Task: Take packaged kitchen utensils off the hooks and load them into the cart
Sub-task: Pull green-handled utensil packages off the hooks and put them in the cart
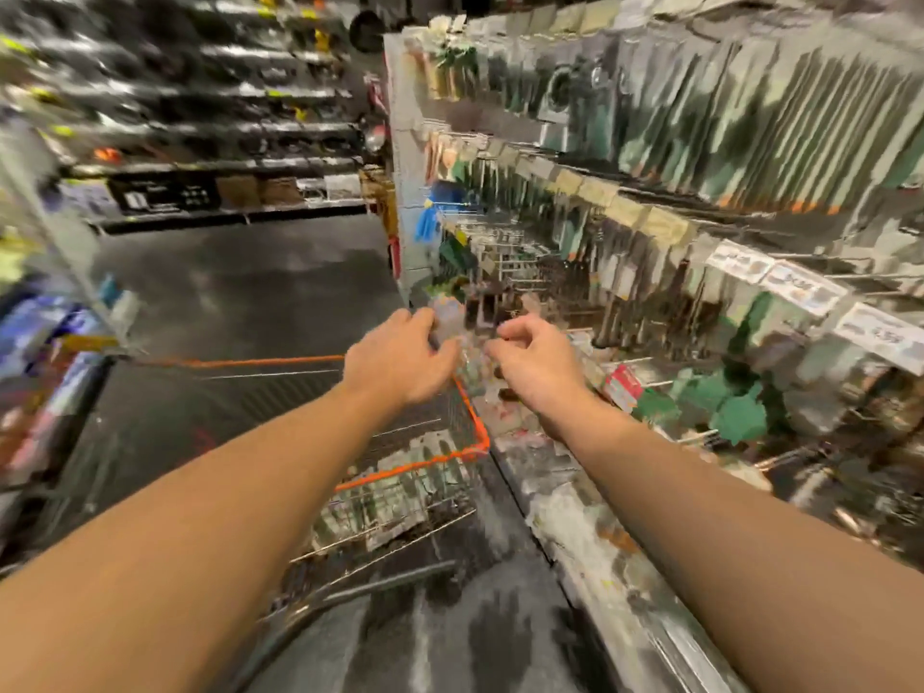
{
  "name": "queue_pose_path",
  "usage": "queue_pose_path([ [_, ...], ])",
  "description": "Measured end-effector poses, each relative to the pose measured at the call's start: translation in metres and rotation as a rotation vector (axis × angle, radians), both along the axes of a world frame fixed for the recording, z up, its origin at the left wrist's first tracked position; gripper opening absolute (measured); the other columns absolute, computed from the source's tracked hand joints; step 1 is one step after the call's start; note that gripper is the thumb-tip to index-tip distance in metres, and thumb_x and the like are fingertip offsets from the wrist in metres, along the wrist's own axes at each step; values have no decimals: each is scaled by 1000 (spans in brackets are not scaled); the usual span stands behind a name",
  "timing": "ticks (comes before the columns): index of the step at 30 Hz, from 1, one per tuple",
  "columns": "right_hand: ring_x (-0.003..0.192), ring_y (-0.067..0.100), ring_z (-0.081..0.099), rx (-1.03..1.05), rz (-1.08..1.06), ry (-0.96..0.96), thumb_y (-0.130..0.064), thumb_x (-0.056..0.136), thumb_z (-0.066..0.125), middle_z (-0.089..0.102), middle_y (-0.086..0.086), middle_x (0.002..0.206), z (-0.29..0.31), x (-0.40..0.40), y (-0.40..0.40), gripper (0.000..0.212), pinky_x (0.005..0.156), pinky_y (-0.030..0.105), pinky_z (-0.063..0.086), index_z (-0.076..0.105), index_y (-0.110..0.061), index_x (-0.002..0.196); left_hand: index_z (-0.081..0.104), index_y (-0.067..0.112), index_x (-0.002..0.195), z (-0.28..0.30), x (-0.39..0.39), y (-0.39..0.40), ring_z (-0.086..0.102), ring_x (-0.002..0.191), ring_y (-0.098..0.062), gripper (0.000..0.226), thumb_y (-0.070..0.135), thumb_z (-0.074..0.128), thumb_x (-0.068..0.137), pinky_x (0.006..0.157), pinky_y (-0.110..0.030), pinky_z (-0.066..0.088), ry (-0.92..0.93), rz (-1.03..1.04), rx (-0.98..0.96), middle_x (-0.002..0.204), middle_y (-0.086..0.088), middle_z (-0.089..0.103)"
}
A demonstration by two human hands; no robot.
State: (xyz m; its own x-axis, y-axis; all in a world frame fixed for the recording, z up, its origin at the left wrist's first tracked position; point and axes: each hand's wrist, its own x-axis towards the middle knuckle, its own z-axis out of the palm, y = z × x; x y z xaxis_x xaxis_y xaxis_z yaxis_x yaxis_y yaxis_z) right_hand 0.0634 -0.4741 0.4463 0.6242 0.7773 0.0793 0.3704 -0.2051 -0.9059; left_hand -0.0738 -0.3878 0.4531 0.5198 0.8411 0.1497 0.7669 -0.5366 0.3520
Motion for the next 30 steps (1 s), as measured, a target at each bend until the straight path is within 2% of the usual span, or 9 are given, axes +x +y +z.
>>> queue_pose_path([
  [4, 73, 14, 52, -99, 127, 8, -8, 95, 67, 58, 6, 90, -36, -69, 80, 17, 58, 11, 38, 60, -3, 109, 56, 26, 135, -43, -87, 67, 58, 128, -35, 46, 57, 48, 101, 102, -47, 47, -2, 110, -85, 136, -5, 58],
  [8, 87, 21, 62, -200, 170, -68, -19, 91, 70, 56, -8, 76, -80, -122, 150, 12, 83, 26, 47, 60, -20, 97, 56, 25, 137, -93, -162, 125, 59, 127, -31, 46, 54, 51, 101, 103, -43, 49, -2, 226, -194, 136, -4, 59],
  [11, 100, 29, 68, -295, 230, -53, -25, 86, 68, 66, -3, 90, -112, -151, 186, 10, 94, 46, 55, 61, -26, 93, 58, 22, 137, -126, -202, 156, 64, 119, -32, 47, 52, 54, 101, 103, -46, 51, -19, 274, -278, 128, -4, 63],
  [13, 105, 30, 67, -372, 297, -65, -26, 85, 64, 68, 0, 101, -133, -166, 205, 20, 95, 48, 55, 65, -22, 104, 59, 25, 135, -148, -220, 170, 65, 115, -29, 45, 54, 51, 101, 107, -52, 48, 11, 294, -336, 127, 1, 62],
  [17, 111, 28, 63, -490, 383, -65, -27, 90, 62, 64, 1, 113, -170, -184, 234, 34, 97, 51, 55, 63, -17, 123, 55, 22, 133, -198, -241, 192, 64, 89, -19, 50, 58, 47, 100, 85, -43, 57, 14, 303, -441, 103, 4, 60],
  [22, 94, 25, 63, -583, 470, -96, -24, 94, 59, 64, 3, 103, -221, -186, 275, 29, 93, 51, 57, 61, -15, 122, 54, 24, 125, -258, -247, 217, 64, 76, -12, 31, 47, 53, 104, 72, -36, 52, -82, 386, -609, 102, 5, 60],
  [24, 87, 25, 65, -626, 502, -127, -27, 92, 60, 68, 3, 98, -244, -182, 294, 24, 86, 51, 60, 64, -18, 114, 55, 21, 123, -282, -247, 227, 63, 80, -16, 27, 41, 57, 104, 79, -38, 55, -141, 435, -676, 100, 5, 58],
  [27, 89, 25, 67, -694, 518, -140, -29, 92, 62, 66, 0, 91, -279, -175, 323, 8, 82, 47, 60, 62, -24, 98, 58, 15, 133, -319, -241, 249, 60, 108, -28, 38, 38, 60, 103, 93, -37, 47, -165, 490, -740, 114, -1, 56],
  [30, 93, 22, 68, -767, 552, -157, -27, 93, 63, 69, 1, 110, -320, -162, 355, 19, 79, 36, 60, 68, -19, 110, 61, 25, 117, -362, -227, 280, 62, 96, -23, 21, 36, 65, 99, 78, -26, 50, -193, 597, -827, 91, 12, 53],
])
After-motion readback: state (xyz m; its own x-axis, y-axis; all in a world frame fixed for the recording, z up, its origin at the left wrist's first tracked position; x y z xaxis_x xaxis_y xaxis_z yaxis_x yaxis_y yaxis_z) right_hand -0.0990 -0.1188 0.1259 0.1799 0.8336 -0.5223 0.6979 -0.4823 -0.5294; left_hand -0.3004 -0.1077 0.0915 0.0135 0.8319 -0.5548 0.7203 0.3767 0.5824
